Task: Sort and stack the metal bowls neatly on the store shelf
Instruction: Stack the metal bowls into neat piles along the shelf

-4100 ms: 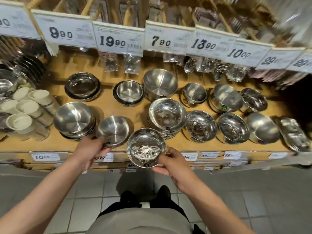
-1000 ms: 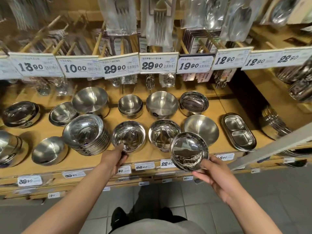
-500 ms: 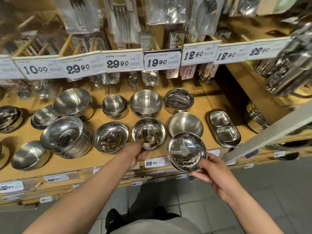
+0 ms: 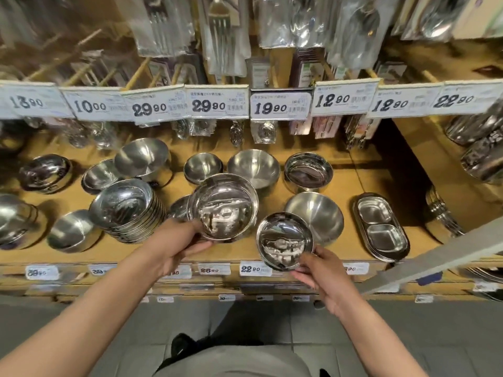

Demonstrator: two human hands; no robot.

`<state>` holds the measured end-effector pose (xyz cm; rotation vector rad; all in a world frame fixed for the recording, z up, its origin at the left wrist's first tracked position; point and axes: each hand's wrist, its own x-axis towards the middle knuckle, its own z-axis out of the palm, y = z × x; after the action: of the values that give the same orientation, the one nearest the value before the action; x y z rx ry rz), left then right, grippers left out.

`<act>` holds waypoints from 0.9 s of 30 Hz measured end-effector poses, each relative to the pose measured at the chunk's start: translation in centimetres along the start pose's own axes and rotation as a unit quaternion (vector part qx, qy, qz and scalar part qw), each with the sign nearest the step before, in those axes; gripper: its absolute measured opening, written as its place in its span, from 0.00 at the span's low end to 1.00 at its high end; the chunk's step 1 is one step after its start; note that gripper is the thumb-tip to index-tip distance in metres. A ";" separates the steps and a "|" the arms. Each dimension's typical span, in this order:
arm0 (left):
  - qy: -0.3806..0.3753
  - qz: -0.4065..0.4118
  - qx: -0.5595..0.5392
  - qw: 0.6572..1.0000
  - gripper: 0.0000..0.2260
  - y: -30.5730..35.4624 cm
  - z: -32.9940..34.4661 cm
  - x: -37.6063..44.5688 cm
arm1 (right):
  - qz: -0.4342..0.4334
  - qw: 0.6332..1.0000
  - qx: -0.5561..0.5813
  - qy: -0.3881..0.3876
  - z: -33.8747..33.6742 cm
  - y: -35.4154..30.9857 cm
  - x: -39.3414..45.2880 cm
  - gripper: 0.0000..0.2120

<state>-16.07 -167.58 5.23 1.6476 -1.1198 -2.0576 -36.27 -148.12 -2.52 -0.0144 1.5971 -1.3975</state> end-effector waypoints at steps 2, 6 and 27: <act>0.012 0.018 -0.008 1.000 0.10 0.7 -1.6 -1.0 | -0.014 1.000 -0.022 -0.006 2.1 0.3 1.0 0.10; 0.054 0.033 -0.042 0.997 0.11 0.7 -4.7 -2.0 | -0.045 0.998 -0.047 0.012 5.6 0.7 3.0 0.07; 0.080 0.015 -0.079 0.994 0.09 -0.3 -8.4 0.9 | -0.173 0.926 -0.328 0.074 8.7 -2.0 0.3 0.17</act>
<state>-8.54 -171.27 3.97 1.6734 -0.8989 -1.9036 -31.85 -155.47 0.03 -0.6290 2.2057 -1.0639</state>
